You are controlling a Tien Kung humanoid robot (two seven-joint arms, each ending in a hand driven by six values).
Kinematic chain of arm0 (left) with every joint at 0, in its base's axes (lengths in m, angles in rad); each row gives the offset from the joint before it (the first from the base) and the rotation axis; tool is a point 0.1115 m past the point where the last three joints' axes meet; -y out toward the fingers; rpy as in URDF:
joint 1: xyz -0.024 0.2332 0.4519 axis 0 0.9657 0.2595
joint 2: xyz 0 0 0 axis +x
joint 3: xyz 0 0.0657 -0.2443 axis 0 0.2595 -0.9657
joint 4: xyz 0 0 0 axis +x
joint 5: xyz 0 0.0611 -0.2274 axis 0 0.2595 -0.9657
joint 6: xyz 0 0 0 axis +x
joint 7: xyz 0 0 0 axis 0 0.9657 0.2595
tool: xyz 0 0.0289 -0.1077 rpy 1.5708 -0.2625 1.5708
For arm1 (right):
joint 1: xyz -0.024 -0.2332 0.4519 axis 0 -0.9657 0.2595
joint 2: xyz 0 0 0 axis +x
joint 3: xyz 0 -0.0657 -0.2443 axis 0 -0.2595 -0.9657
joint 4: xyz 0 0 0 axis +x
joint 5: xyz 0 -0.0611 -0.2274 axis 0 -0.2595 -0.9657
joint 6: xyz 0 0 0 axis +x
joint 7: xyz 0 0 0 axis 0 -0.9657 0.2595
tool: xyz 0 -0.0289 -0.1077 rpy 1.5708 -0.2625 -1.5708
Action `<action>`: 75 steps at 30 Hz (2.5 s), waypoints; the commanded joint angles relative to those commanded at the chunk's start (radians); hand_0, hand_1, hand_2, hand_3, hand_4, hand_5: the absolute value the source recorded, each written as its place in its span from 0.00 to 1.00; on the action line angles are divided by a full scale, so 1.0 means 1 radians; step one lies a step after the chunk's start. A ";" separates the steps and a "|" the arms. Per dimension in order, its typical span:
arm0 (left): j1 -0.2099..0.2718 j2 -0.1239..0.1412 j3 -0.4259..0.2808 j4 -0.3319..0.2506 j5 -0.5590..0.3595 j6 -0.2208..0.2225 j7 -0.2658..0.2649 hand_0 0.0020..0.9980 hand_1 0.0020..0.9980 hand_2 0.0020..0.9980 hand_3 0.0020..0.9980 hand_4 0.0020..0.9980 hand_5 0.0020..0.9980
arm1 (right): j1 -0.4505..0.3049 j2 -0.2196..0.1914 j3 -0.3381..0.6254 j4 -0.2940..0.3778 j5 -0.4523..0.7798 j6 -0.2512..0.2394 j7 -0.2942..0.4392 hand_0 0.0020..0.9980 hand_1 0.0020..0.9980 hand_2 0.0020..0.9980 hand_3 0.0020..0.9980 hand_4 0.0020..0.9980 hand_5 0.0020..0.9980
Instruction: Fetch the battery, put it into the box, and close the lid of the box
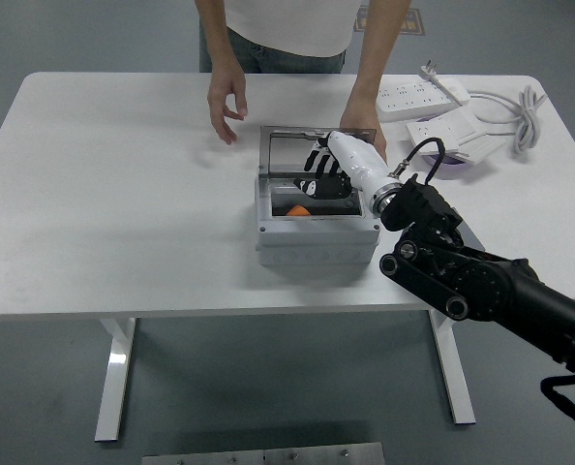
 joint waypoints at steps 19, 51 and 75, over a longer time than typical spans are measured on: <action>0.007 -0.005 0.002 -0.002 -0.004 0.000 0.005 0.60 0.70 0.60 0.56 0.61 0.04 | 0.013 -0.062 0.190 0.171 -0.004 0.100 -0.125 0.10 0.22 0.26 0.28 0.54 0.18; -0.012 0.004 -0.026 -0.003 0.049 -0.016 0.006 0.60 0.70 0.60 0.56 0.61 0.04 | 0.120 -0.002 0.113 -0.088 -0.020 0.084 -0.019 0.77 0.62 0.63 0.65 0.98 0.86; -0.010 0.001 -0.017 0.000 0.029 -0.010 0.002 0.60 0.70 0.60 0.56 0.61 0.04 | 0.095 -0.010 0.004 -0.015 -0.014 0.101 -0.052 0.83 0.66 0.66 0.68 0.99 0.90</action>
